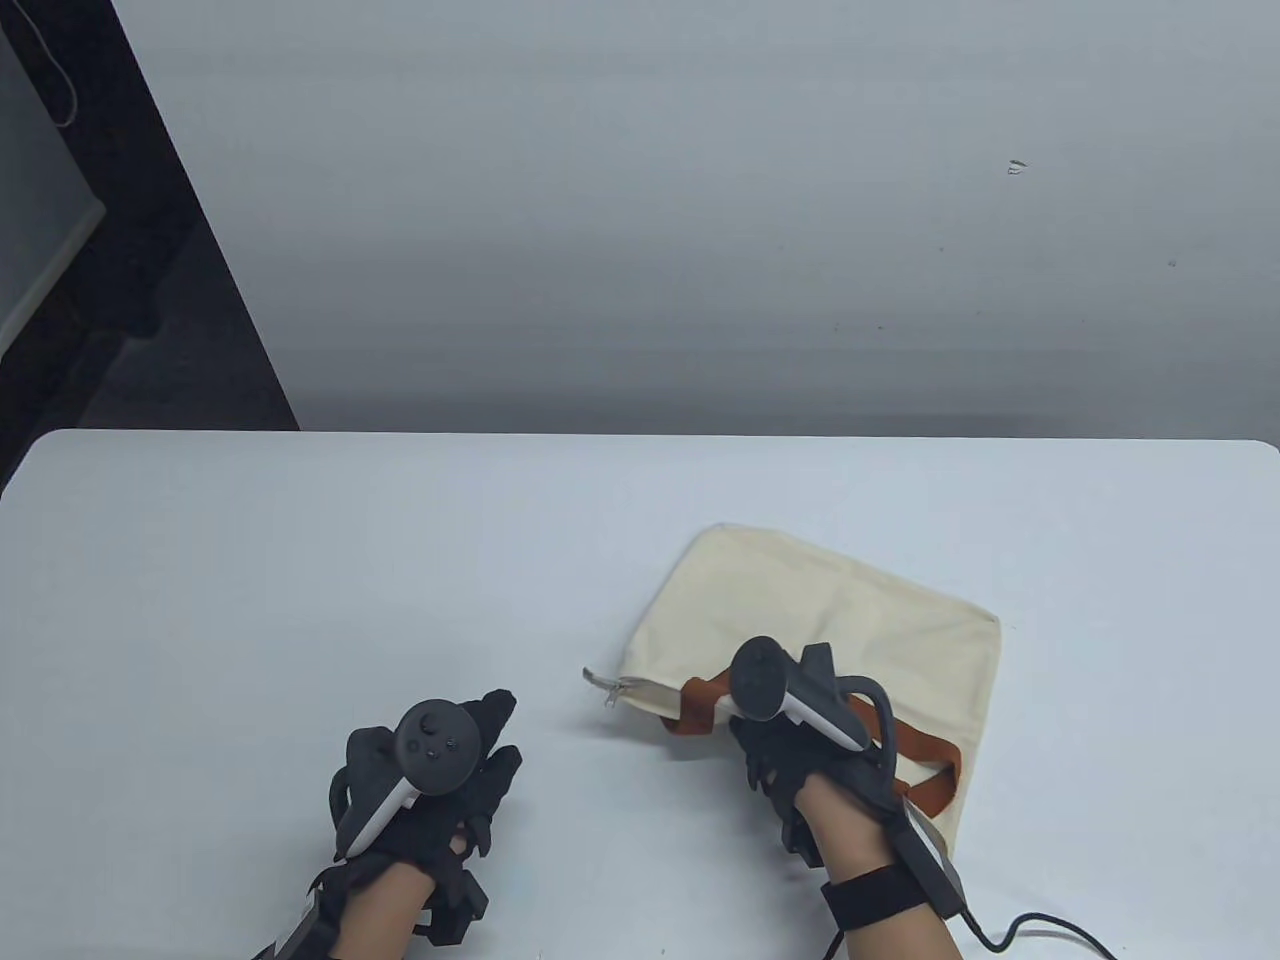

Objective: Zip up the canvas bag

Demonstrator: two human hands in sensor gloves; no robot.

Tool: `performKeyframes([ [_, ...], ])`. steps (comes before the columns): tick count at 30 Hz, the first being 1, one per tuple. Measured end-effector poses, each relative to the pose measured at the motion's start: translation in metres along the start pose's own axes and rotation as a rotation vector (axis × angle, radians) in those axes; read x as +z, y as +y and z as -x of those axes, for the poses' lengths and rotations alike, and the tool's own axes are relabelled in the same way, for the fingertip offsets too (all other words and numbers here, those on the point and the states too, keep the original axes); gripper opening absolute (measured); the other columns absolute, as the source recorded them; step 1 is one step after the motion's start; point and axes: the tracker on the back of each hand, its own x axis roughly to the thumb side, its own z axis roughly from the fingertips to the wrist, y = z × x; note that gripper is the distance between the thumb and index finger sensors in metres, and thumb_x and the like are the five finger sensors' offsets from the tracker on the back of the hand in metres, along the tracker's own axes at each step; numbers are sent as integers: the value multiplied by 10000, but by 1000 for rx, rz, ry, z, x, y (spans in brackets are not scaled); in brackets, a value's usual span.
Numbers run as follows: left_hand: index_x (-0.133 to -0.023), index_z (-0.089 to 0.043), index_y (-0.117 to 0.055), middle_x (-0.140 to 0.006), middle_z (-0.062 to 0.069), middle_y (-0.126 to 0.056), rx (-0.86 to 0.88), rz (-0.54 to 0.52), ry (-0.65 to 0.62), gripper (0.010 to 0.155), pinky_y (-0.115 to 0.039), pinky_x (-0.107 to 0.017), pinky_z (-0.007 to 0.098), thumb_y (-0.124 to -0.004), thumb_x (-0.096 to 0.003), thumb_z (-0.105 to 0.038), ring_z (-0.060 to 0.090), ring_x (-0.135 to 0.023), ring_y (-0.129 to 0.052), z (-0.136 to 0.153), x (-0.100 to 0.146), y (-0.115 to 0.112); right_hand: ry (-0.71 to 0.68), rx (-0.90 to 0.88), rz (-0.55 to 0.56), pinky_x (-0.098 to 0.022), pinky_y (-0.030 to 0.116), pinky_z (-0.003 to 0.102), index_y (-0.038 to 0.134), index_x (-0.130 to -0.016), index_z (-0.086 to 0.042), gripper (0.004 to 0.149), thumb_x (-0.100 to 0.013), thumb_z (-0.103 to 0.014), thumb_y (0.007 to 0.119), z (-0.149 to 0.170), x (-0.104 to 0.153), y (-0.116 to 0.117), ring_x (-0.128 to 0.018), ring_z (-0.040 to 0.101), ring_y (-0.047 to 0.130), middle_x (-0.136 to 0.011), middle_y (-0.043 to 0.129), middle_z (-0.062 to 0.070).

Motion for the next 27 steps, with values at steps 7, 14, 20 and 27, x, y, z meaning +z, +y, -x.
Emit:
performKeyframes([
  [7, -982, -409, -541, -1049, -23, -699, -65, 126, -35, 644, -673, -655, 530, -758, -380, -482, 281, -948, -774, -5, -3, -12, -151, 74, -44, -456, 648, 490, 631, -793, -178, 451, -382, -324, 747, -48, 12, 8, -628, 346, 752, -735, 721, 94],
  [14, -803, -377, -806, -804, -45, -958, -77, 137, -60, 433, -756, -577, 509, -763, -376, -442, 256, -725, -974, -8, -6, -15, -174, 98, -54, -463, 644, 498, 638, -792, -175, 449, -383, -317, 757, -58, 17, 9, -630, 349, 756, -736, 725, 98],
  [20, -749, -362, -857, -609, -63, -1014, -98, 146, -112, 411, -791, -510, 492, -738, -359, -412, 235, -539, -1016, -14, -4, -16, -139, 94, -70, -486, 626, 510, 644, -799, -182, 449, -387, -311, 770, -51, 15, 11, -649, 355, 748, -750, 722, 99],
  [27, -733, -378, -881, -519, -76, -1035, -58, 149, -146, 405, -804, -482, 482, -755, -350, -420, 221, -456, -1025, -20, -7, -20, -56, 34, -85, -576, 556, 540, 583, -877, -208, 557, -387, -365, 798, -31, 18, 0, -770, 366, 672, -864, 634, 92],
])
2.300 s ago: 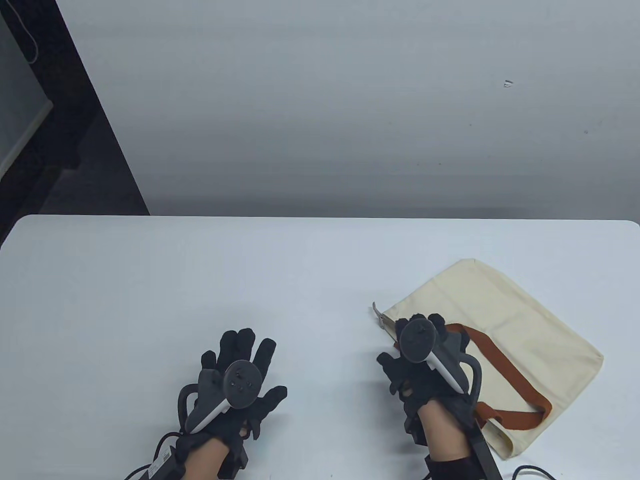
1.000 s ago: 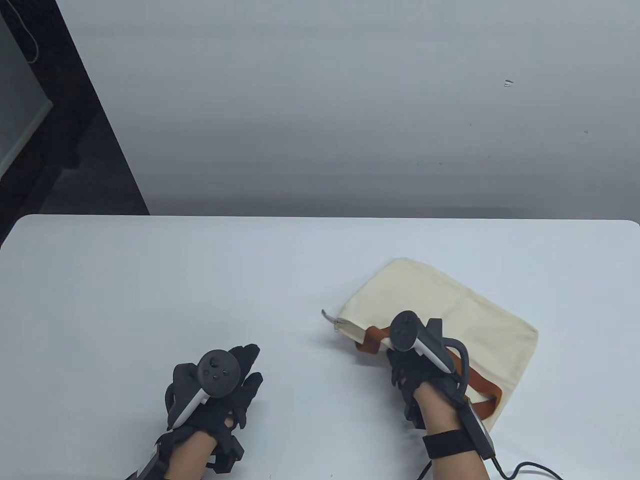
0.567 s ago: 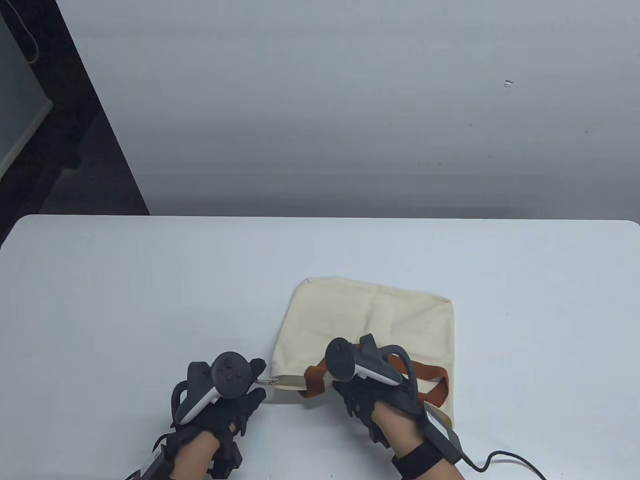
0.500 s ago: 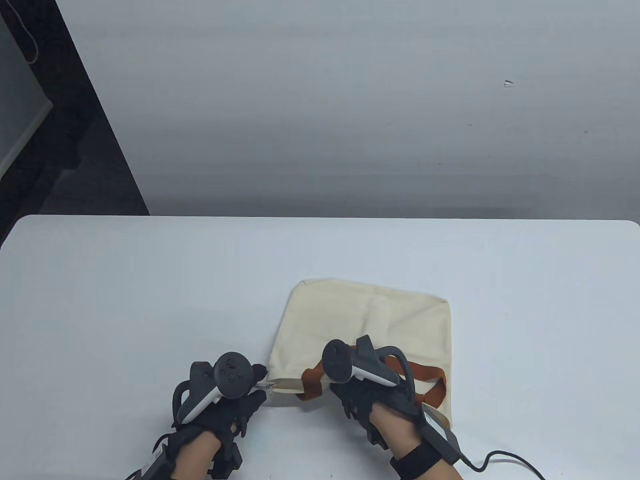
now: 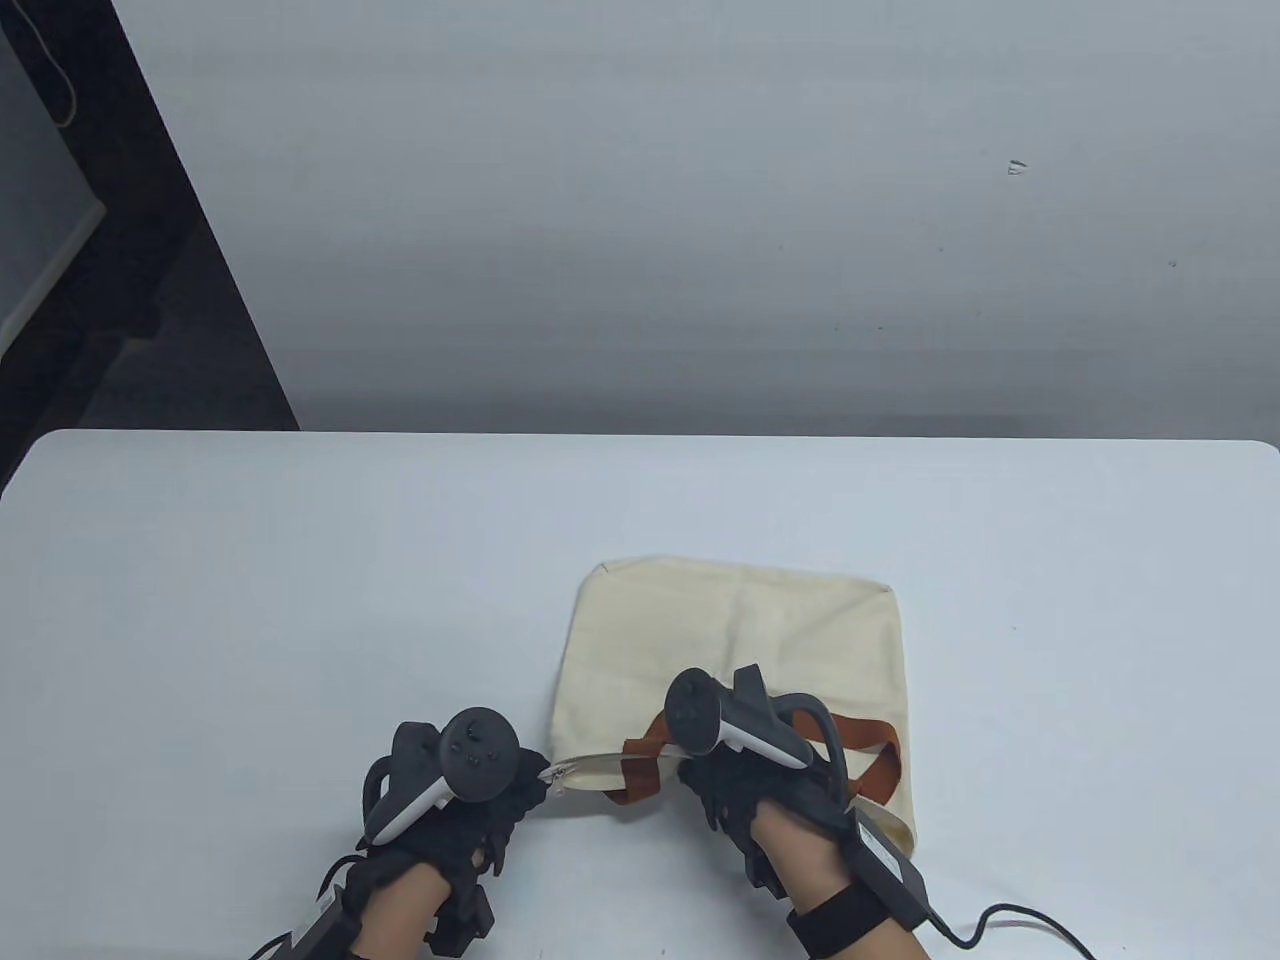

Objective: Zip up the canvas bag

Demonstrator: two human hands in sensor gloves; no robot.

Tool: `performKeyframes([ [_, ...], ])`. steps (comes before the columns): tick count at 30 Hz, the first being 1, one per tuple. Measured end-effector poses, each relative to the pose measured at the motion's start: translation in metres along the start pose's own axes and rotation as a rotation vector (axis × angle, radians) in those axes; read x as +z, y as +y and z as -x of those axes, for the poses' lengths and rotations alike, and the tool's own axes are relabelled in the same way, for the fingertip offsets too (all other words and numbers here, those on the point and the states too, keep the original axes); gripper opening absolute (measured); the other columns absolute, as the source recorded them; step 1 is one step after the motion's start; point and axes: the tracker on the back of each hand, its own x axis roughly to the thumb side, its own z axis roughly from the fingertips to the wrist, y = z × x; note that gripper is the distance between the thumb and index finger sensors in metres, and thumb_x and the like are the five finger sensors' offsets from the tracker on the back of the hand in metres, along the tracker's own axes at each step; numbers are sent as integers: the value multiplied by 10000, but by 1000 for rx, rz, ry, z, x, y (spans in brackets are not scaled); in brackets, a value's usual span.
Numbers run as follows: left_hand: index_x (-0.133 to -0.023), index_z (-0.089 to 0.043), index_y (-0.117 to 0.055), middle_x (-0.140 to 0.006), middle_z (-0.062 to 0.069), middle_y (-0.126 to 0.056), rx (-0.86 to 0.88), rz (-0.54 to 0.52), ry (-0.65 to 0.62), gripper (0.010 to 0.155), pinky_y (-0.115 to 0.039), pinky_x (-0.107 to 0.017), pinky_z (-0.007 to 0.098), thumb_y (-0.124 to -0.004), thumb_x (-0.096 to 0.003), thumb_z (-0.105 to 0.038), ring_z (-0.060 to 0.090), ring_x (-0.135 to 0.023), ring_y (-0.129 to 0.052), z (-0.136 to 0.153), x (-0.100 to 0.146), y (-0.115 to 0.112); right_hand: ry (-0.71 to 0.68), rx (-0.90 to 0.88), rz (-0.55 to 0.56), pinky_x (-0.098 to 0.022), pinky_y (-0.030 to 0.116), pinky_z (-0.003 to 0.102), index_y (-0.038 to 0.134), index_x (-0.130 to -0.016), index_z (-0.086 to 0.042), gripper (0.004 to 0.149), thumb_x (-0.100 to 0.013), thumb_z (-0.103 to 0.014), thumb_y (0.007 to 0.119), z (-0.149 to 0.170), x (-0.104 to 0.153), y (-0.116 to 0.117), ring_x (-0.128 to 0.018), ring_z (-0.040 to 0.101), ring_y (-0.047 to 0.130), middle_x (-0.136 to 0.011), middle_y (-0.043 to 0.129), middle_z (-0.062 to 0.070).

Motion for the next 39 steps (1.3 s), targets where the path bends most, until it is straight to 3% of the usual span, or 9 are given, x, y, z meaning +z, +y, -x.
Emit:
performKeyframes([
  [3, -738, -366, -883, -513, -71, -1036, 39, -5, 0, 406, -802, -481, 485, -761, -355, -421, 225, -450, -1025, -2, -1, 1, -29, -109, 146, -562, 568, 540, 594, -874, -200, 541, -395, -364, 785, -10, 28, -30, -758, 372, 681, -857, 643, 100],
  [5, -743, -361, -881, -512, -71, -1036, 40, 3, -3, 408, -802, -482, 486, -763, -358, -423, 226, -450, -1025, -4, -1, 1, -124, -169, 233, -526, 612, 525, 629, -858, -204, 529, -388, -387, 788, -27, 47, -38, -710, 356, 737, -826, 693, 92],
  [8, -746, -357, -881, -507, -68, -1036, 50, 7, -9, 408, -802, -479, 487, -765, -361, -425, 227, -446, -1025, -6, -2, 1, -184, -262, 243, -472, 672, 507, 687, -835, -205, 512, -382, -421, 785, -53, 61, -28, -636, 339, 813, -779, 764, 87],
  [11, -747, -353, -883, -501, -69, -1037, 52, 16, -16, 408, -804, -475, 487, -767, -363, -429, 227, -441, -1026, -7, -1, 0, -155, -273, 166, -445, 689, 504, 685, -841, -182, 532, -385, -440, 777, -69, 49, -3, -604, 339, 833, -761, 776, 98],
  [16, -749, -355, -881, -499, -71, -1035, 74, 35, -39, 410, -806, -475, 484, -769, -363, -433, 223, -440, -1026, -8, -1, -2, -54, -194, 154, -510, 629, 517, 586, -897, -188, 596, -404, -471, 766, -73, 38, 18, -673, 344, 761, -835, 676, 101],
  [18, -751, -352, -881, -503, -70, -1033, 81, 54, -47, 411, -803, -478, 486, -770, -363, -431, 224, -445, -1024, -10, -2, -4, -91, -200, 162, -517, 623, 513, 572, -897, -183, 609, -402, -482, 761, -73, 33, 23, -672, 337, 752, -833, 664, 99],
  [28, -755, -315, -874, -525, -72, -1024, 103, 117, -70, 424, -795, -496, 486, -767, -359, -419, 226, -471, -1017, -17, -5, -12, -116, -243, 139, -523, 609, 523, 618, -839, -149, 506, -422, -380, 787, -70, 22, 36, -618, 332, 768, -775, 709, 101],
  [39, -760, -301, -864, -550, -68, -1014, 93, 125, -94, 427, -781, -515, 486, -765, -359, -407, 232, -498, -1005, -19, -6, -14, -147, -277, 94, -527, 604, 521, 658, -796, -127, 467, -410, -354, 789, -67, 17, 38, -584, 311, 790, -723, 753, 86],
])
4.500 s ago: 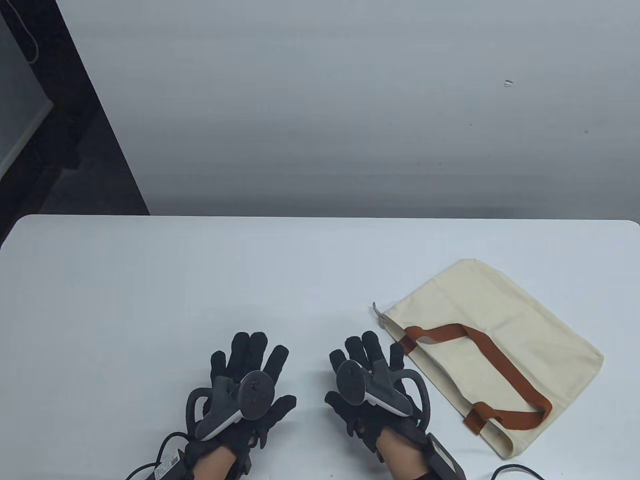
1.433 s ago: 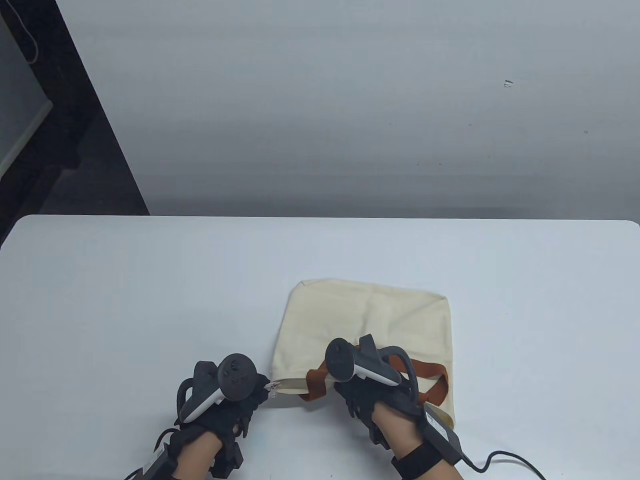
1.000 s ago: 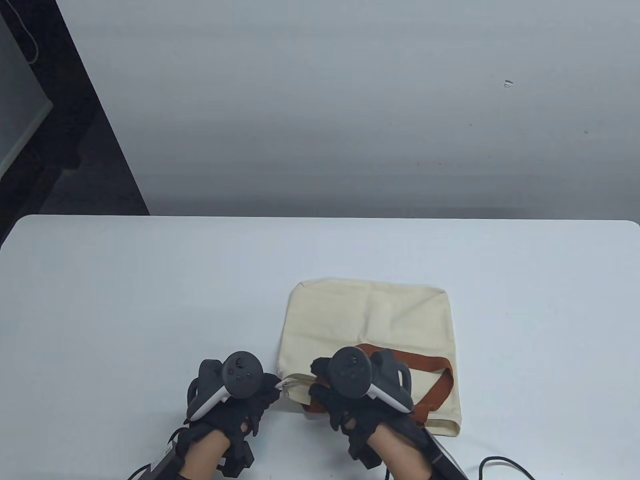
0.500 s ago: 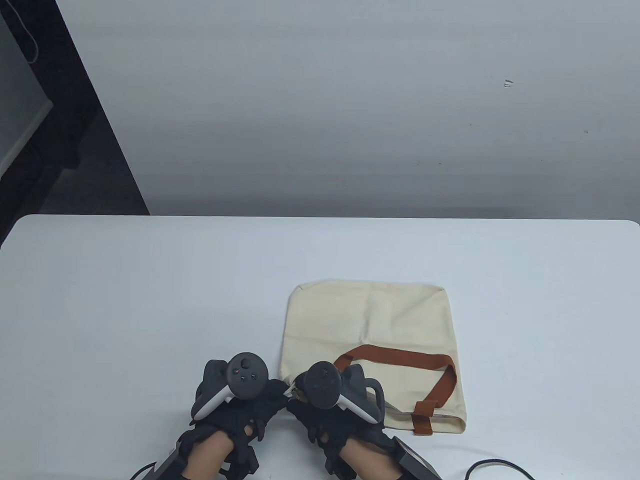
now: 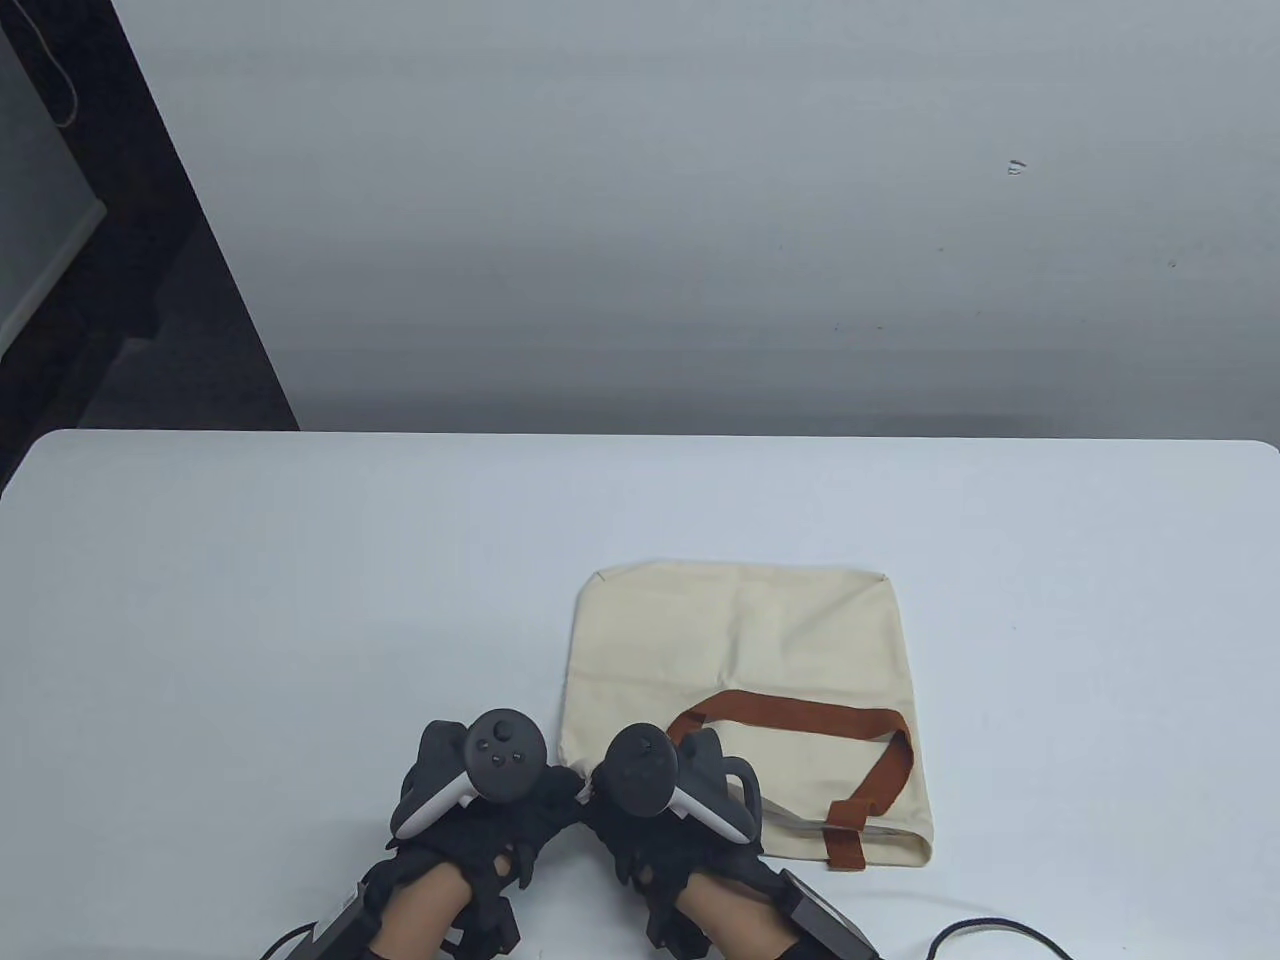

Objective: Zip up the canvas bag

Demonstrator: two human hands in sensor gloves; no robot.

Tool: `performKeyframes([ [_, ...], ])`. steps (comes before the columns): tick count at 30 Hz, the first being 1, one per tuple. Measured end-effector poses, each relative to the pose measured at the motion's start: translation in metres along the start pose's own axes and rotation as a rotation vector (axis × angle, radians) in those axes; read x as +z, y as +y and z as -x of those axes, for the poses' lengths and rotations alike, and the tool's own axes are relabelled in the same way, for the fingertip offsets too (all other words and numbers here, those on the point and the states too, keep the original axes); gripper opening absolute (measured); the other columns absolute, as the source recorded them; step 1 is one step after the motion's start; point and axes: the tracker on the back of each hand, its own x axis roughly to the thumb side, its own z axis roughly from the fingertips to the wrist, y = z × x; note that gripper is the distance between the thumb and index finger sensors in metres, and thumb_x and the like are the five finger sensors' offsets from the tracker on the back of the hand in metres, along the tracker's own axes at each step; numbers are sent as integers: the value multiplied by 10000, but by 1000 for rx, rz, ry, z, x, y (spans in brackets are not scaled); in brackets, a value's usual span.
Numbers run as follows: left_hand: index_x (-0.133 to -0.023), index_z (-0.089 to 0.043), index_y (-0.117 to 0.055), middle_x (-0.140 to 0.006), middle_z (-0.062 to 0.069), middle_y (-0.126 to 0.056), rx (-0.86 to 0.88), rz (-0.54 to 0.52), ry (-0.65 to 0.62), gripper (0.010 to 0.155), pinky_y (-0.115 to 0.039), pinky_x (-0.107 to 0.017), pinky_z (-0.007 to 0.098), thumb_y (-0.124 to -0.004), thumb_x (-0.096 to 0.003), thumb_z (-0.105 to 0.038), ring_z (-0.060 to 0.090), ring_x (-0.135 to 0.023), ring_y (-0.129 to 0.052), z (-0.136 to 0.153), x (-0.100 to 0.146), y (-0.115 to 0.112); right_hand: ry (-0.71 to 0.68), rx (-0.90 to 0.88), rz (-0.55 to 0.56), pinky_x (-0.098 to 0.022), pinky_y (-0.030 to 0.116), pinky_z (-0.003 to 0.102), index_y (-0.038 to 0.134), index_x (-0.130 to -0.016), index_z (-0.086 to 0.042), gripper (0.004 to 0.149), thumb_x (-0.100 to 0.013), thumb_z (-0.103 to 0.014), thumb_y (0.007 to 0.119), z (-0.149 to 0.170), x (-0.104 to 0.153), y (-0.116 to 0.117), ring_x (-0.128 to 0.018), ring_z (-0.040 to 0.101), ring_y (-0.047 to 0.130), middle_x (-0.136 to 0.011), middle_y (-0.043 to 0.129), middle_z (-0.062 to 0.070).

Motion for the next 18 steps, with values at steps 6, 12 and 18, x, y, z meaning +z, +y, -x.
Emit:
performKeyframes([
  [6, -765, -306, -850, -572, -72, -1004, 41, -21, -33, 427, -774, -524, 484, -759, -358, -401, 233, -514, -997, -1, 2, 5, -37, -282, 10, -525, 578, 530, 657, -826, -129, 505, -403, -340, 833, 20, -1, -3, -587, 334, 771, -747, 735, 108],
  [12, -763, -308, -847, -584, -74, -1002, 41, -13, -60, 426, -770, -530, 484, -757, -357, -398, 232, -528, -995, -1, 3, 4, -74, -374, -36, -522, 578, 534, 704, -789, -115, 473, -395, -311, 877, 28, -4, -6, -557, 328, 787, -702, 774, 109],
  [18, -765, -308, -846, -594, -71, -1000, 46, -7, -68, 426, -764, -535, 486, -755, -359, -398, 235, -537, -991, -2, 3, 3, -87, -355, -87, -524, 577, 536, 691, -778, -106, 473, -396, -323, 863, 29, -7, -5, -549, 322, 785, -685, 769, 108],
])
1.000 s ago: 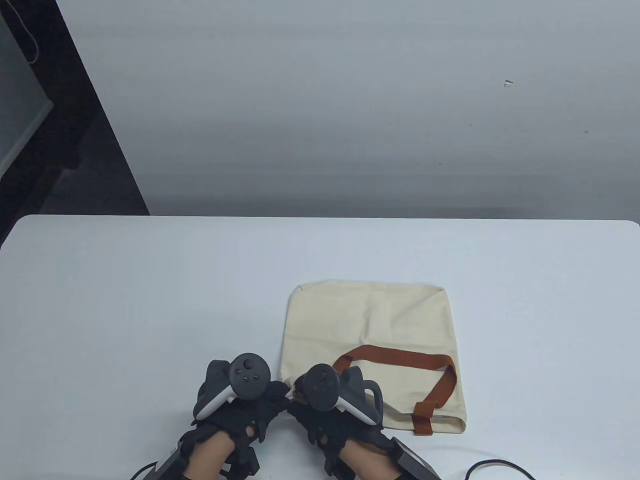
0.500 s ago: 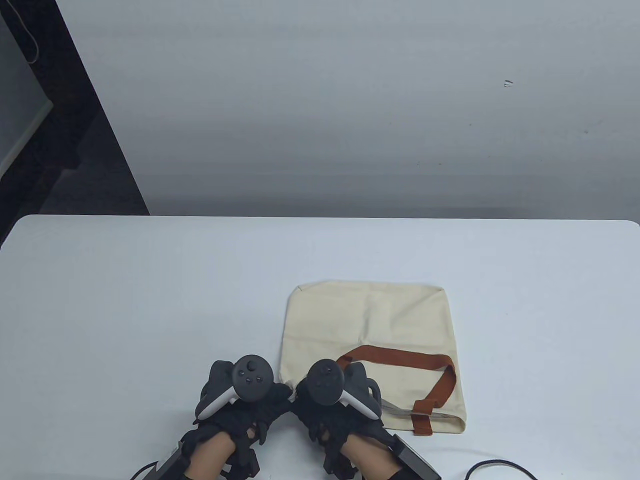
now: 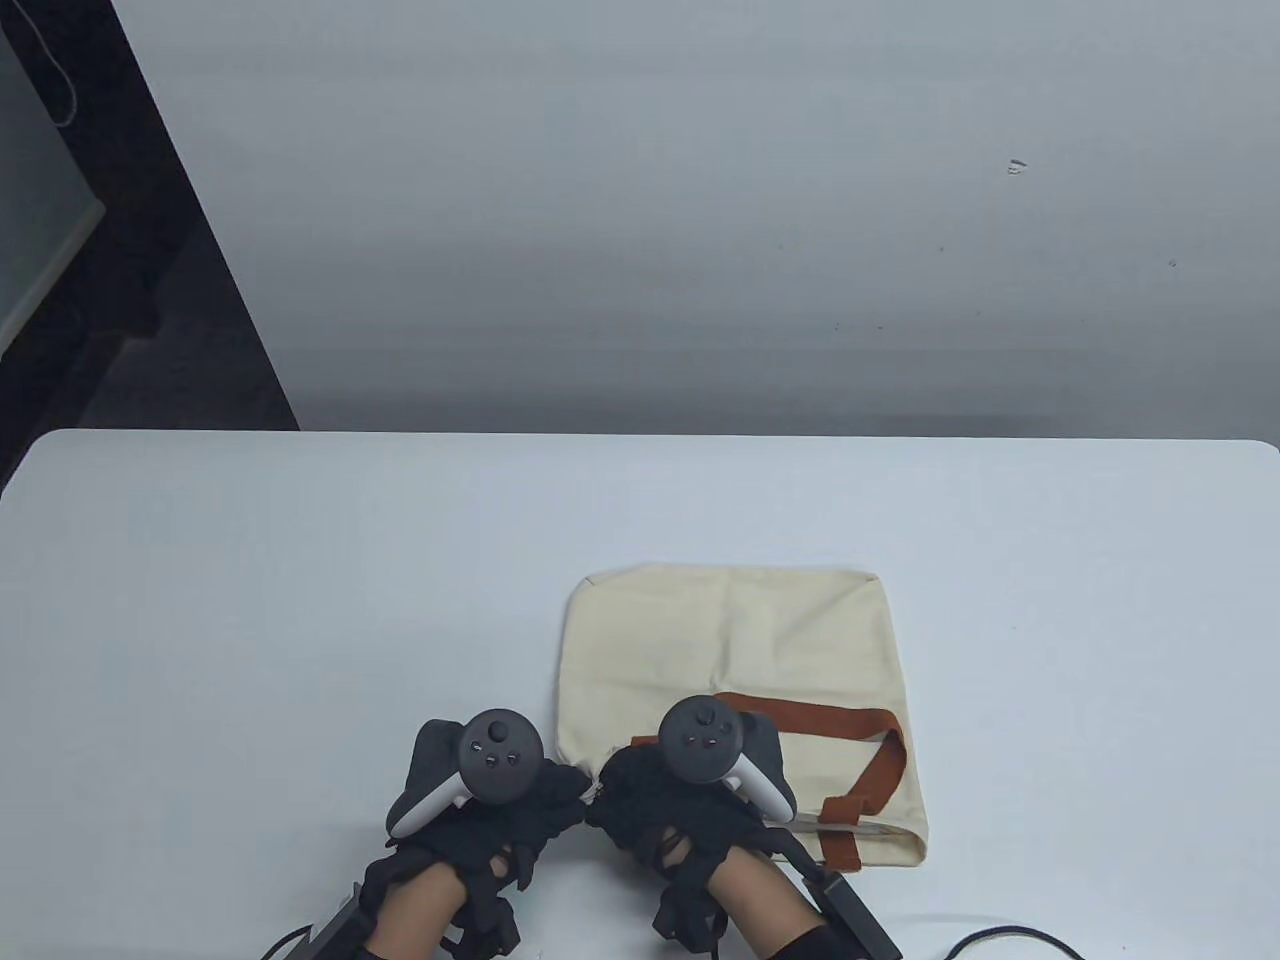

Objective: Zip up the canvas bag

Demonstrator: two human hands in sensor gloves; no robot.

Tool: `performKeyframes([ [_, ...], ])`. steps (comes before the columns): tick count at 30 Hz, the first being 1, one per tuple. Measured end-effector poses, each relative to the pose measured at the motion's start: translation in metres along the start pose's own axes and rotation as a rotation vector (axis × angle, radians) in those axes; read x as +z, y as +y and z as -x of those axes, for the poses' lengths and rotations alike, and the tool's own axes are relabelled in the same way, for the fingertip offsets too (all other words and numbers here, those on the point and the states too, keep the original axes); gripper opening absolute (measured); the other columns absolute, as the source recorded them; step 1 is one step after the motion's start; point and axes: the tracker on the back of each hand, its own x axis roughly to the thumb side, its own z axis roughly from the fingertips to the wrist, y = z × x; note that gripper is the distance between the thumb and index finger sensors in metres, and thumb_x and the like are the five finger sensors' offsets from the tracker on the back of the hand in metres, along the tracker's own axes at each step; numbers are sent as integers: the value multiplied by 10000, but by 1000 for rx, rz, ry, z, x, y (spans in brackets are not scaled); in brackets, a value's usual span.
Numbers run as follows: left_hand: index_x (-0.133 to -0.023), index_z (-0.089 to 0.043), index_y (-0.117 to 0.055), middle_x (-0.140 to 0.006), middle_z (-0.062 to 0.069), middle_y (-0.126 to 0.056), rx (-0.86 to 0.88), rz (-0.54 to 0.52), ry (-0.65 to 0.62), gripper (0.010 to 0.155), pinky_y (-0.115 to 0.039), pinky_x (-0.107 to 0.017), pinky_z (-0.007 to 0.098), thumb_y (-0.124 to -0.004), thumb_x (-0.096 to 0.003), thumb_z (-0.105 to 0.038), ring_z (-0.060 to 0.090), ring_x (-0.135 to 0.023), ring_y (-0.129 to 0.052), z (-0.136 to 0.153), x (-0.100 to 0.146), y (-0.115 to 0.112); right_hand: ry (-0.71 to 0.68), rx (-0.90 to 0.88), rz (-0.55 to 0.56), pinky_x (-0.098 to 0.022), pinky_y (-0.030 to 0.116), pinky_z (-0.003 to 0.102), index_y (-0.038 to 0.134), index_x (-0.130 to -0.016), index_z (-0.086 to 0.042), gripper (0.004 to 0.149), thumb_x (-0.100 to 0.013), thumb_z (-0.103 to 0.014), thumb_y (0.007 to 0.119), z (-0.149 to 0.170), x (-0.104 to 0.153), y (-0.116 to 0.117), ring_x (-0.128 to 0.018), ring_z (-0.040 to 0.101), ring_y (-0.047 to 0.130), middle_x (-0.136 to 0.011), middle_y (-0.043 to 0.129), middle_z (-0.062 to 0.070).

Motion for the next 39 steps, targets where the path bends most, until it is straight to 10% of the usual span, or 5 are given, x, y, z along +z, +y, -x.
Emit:
performKeyframes([
  [19, -751, -281, -844, -563, -66, -1006, -109, -98, -58, 433, -782, -464, 467, -732, -358, -424, 239, -470, -992, -13, 6, 6, -34, 101, 19, -515, 581, 555, 713, -764, -62, 441, -412, -319, 783, -15, 5, -6, -522, 342, 797, -655, 791, 139],
  [30, -735, -280, -845, -477, -55, -993, -50, -131, -72, 438, -784, -360, 448, -680, -370, -458, 227, -344, -960, -15, 13, 16, -47, 256, 91, -232, 728, 438, 792, -671, -85, 418, -390, -389, 732, -39, 19, -30, -285, 258, 865, -508, 857, 102],
  [39, -727, -276, -856, -467, -57, -998, -45, -122, -55, 439, -789, -358, 448, -688, -368, -463, 223, -339, -965, -9, 14, 18, 49, 199, 83, -226, 724, 444, 799, -662, -77, 411, -388, -379, 747, -25, 14, -39, -272, 260, 862, -495, 856, 110],
])
